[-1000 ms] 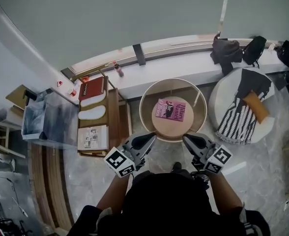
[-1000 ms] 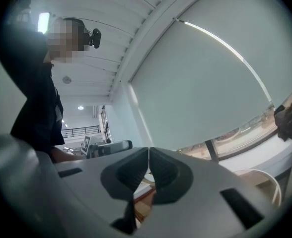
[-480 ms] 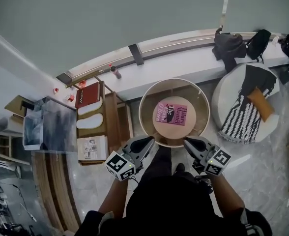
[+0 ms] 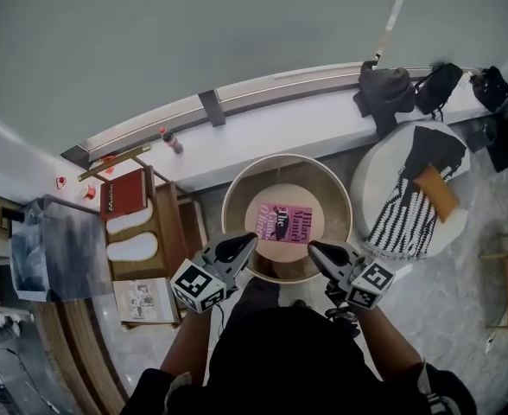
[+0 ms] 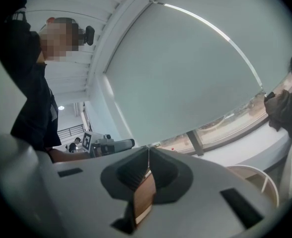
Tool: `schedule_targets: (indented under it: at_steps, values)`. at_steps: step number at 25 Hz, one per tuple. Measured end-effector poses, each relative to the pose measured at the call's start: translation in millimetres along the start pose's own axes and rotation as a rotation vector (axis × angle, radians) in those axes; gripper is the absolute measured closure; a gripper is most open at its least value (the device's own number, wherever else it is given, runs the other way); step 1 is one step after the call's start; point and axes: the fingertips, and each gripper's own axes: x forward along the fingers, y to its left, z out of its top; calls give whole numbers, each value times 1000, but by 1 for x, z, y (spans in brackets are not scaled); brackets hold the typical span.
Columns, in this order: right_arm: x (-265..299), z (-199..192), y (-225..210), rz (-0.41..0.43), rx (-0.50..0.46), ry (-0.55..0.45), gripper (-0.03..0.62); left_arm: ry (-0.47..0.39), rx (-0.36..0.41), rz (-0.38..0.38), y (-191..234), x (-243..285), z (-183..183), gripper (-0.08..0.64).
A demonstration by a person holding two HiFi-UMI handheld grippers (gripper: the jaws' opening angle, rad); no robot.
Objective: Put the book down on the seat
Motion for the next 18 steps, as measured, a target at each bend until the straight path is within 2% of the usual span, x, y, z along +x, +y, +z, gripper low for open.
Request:
schedule_targets:
  at_steps: [5,8,13,18]
  values:
    - [41,17,-22,-29,25,-21,563,-11,-46,-6,50,11,0,534]
    - [52,10,-41,-75,11,20,563,-18,-76,-9,74,16,-5,534]
    - [62,1,-71,-141,46,27,563,44,-111,-35,100,33,-42,534]
    - [64,-22,-112,-186,80,62,563,53,-175,-4,127,44,-69,534]
